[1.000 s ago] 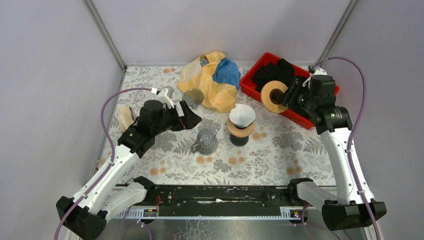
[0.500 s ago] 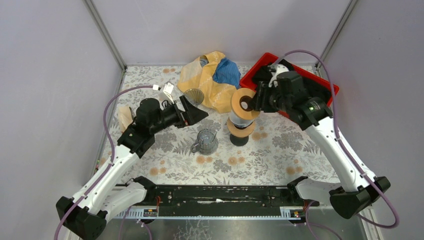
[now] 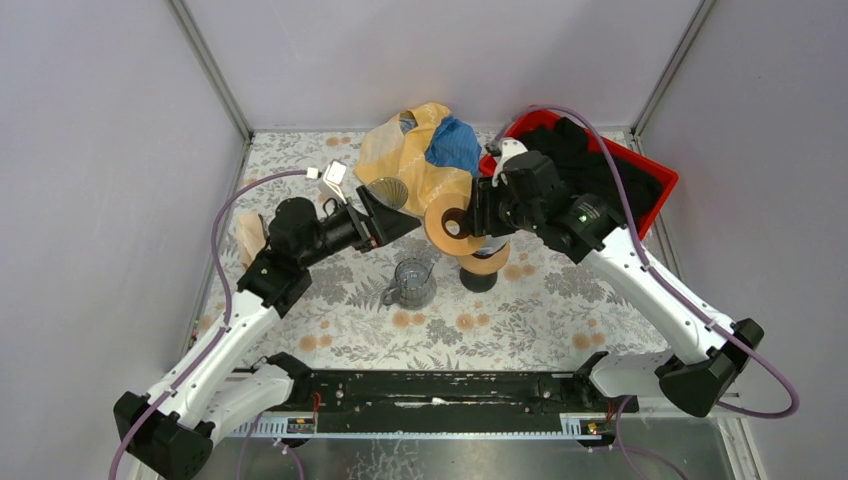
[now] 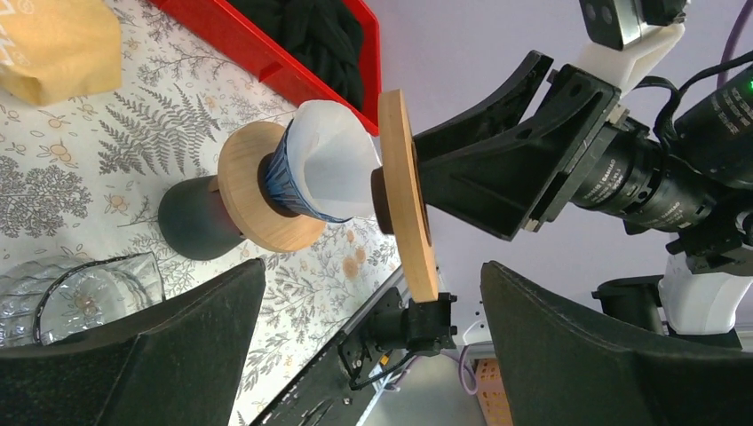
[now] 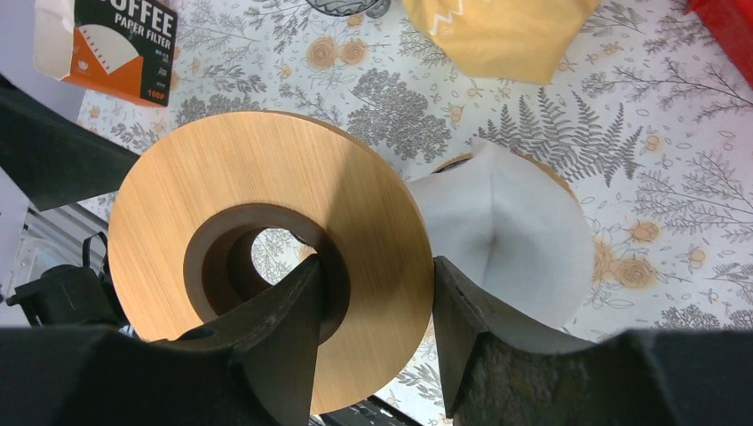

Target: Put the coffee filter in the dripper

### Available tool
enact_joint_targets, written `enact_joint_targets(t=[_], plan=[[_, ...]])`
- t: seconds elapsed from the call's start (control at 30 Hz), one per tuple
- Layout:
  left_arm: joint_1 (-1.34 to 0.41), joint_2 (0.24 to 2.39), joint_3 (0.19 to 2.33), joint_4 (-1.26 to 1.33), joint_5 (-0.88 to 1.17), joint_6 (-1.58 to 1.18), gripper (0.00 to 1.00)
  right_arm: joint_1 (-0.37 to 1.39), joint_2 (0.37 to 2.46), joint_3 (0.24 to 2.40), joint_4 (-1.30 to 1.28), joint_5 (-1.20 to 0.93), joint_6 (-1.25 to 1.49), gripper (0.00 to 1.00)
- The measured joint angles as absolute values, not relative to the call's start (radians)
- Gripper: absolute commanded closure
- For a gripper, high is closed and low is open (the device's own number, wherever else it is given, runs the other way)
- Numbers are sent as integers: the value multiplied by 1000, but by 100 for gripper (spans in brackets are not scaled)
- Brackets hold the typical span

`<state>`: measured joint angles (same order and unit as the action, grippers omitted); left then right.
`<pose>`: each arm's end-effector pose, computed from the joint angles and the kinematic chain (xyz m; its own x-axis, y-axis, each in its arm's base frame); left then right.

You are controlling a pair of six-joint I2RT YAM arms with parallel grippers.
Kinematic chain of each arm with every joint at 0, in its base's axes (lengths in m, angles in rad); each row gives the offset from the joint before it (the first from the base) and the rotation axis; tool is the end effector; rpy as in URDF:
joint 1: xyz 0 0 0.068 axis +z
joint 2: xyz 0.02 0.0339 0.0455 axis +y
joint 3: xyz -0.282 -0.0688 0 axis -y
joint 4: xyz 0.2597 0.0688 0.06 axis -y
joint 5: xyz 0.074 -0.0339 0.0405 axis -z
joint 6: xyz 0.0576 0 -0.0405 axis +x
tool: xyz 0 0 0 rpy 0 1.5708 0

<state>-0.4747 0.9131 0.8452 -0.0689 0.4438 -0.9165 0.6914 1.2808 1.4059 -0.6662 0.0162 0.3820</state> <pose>0.1983 -0.1297 0.3617 -0.7016 -0.4452 -0.5565 0.3852 0.4200 -0.8217 0.2335 0.1921 0.4079 -0.6019 -0.0143 -0.7985 -0.4337 0.8454 0.3118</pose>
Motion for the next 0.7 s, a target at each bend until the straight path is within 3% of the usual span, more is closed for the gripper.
enact_joint_targets(t=[0.23, 0.53, 0.7], plan=[[-475, 913, 791, -27, 458, -966, 21, 785, 1328, 1436, -647, 73, 381, 60], [-475, 903, 740, -7, 468, -996, 54, 842, 1376, 1443, -615, 124, 379, 60], [-475, 876, 724, -1, 469, -1007, 78, 855, 1392, 1443, -609, 127, 377, 60]])
